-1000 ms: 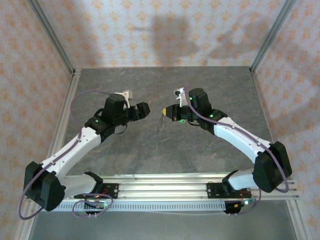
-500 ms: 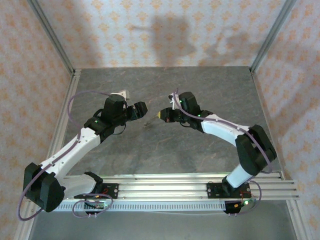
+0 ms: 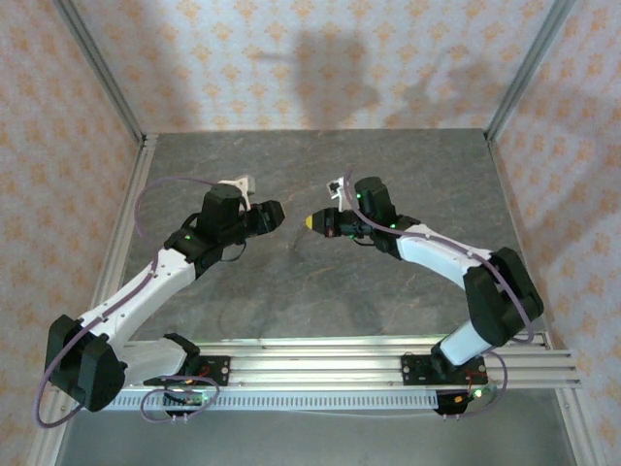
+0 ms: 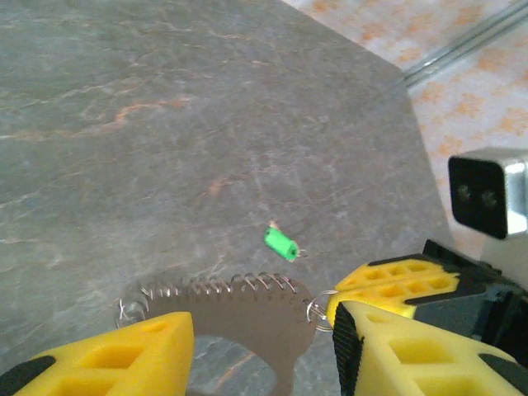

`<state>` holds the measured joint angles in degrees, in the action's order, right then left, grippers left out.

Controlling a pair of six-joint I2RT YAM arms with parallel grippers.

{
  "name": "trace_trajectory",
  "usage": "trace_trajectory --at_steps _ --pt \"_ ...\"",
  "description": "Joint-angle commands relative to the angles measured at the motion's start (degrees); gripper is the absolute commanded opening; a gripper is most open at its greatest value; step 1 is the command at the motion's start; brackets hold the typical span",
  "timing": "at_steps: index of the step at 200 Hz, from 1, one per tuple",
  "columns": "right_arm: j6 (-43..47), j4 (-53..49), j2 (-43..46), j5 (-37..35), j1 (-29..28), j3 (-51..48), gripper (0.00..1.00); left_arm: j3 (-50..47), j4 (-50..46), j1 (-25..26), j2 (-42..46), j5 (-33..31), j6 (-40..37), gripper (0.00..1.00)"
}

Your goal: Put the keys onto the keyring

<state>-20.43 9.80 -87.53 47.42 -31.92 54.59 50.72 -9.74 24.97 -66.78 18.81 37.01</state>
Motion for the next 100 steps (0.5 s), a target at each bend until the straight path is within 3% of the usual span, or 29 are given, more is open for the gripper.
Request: trace_trajectory --at_steps 1,60,100 --pt "-0.82 4.08 3.49 7.75 1.05 4.72 0.0 0.04 6.66 -0.49 0.6 5.28 -0.37 0.49" --pt "-4.27 4.75 5.04 16.5 2.87 11.77 0.0 4.02 15.64 -1.03 -0.39 12.77 1.45 0.36" --pt "-4.53 3.73 5.77 18.06 3.36 13.79 0.0 4.22 21.21 -2.31 -0.15 14.51 3.78 0.36"
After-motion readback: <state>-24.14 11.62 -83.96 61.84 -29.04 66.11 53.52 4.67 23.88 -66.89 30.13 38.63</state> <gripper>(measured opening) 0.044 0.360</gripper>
